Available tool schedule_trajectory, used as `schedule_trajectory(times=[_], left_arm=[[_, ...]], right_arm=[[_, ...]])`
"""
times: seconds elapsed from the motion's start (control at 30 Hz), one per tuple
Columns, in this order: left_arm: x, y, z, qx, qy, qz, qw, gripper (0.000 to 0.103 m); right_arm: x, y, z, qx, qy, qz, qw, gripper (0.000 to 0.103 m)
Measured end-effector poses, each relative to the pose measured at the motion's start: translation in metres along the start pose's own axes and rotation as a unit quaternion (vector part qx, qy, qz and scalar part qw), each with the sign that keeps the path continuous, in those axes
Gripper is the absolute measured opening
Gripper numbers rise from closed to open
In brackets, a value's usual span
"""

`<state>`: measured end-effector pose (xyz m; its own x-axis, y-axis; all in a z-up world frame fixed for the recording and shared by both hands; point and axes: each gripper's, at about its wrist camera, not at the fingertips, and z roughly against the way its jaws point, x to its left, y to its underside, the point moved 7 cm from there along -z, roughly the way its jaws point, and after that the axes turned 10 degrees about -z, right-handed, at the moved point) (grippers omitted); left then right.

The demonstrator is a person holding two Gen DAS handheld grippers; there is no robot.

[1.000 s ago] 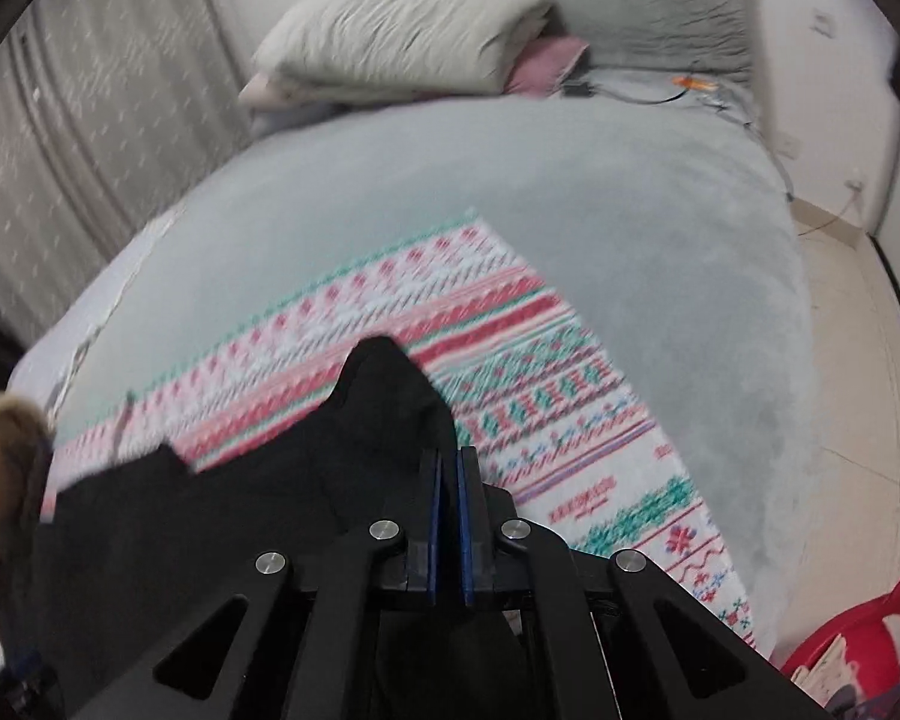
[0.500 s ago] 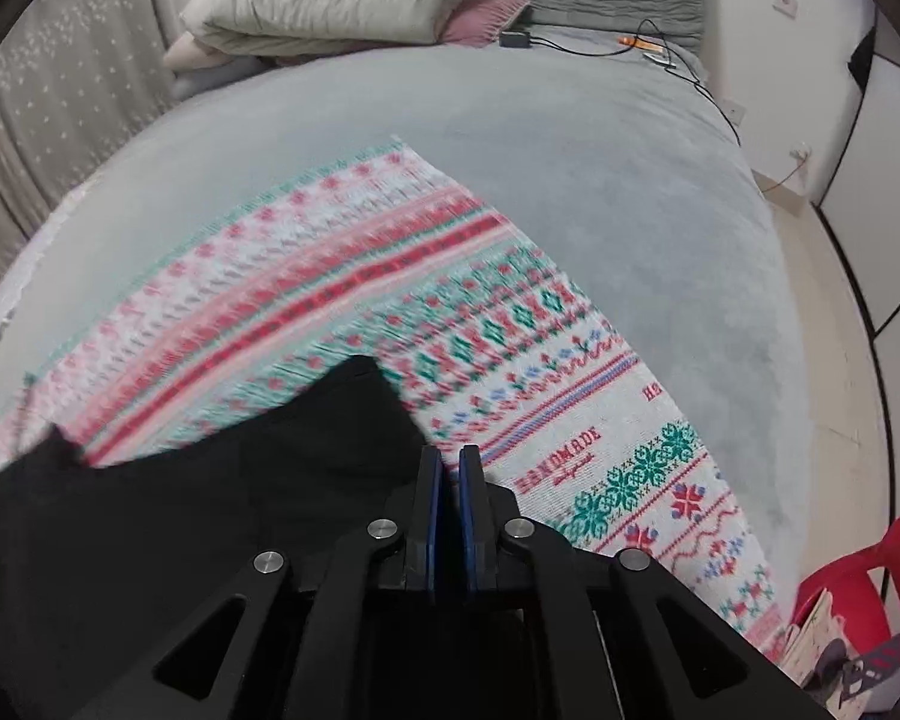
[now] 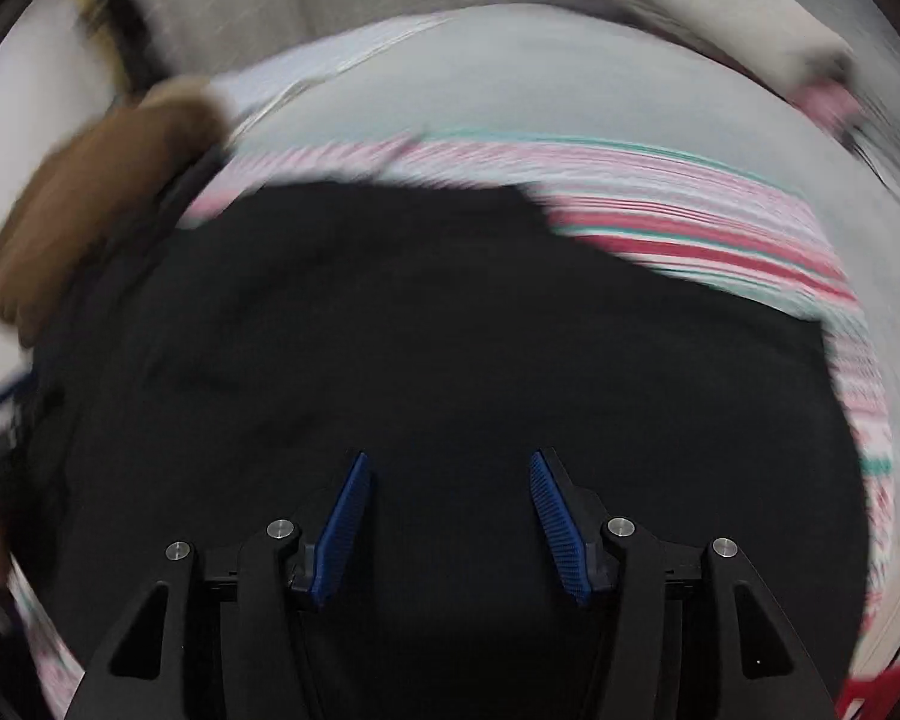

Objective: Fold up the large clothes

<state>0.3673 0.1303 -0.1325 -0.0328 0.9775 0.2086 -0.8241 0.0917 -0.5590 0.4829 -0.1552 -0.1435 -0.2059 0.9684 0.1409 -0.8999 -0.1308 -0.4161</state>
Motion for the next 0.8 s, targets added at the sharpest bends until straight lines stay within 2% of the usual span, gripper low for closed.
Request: schedule_trajectory(times=[0.03, 0.13, 0.27, 0.4, 0.67, 0.8], left_arm=[[0.005, 0.003, -0.003, 0.007, -0.001, 0.005, 1.0000, 0.070], [0.016, 0.010, -0.012, 0.024, 0.001, 0.024, 0.9994, 0.070], [0.026, 0.011, -0.018, 0.027, 0.019, 0.049, 0.9982, 0.070], [0.026, 0.012, -0.021, 0.032, 0.018, 0.050, 0.9981, 0.070], [0.021, 0.010, -0.020, 0.036, 0.015, 0.049, 0.9980, 0.071], [0.020, 0.009, -0.019, 0.037, 0.013, 0.041, 0.9984, 0.071]], right_arm=[[0.018, 0.000, -0.008, -0.005, 0.016, 0.019, 1.000, 0.057], [0.036, -0.010, -0.031, -0.020, 0.050, 0.017, 0.998, 0.057], [0.033, -0.033, -0.050, -0.036, 0.048, -0.024, 0.998, 0.057], [0.020, -0.056, -0.072, -0.054, 0.086, -0.036, 0.994, 0.057], [0.023, -0.088, -0.099, -0.074, 0.120, -0.045, 0.989, 0.059], [0.026, -0.089, -0.089, -0.078, 0.105, -0.062, 0.989, 0.059]])
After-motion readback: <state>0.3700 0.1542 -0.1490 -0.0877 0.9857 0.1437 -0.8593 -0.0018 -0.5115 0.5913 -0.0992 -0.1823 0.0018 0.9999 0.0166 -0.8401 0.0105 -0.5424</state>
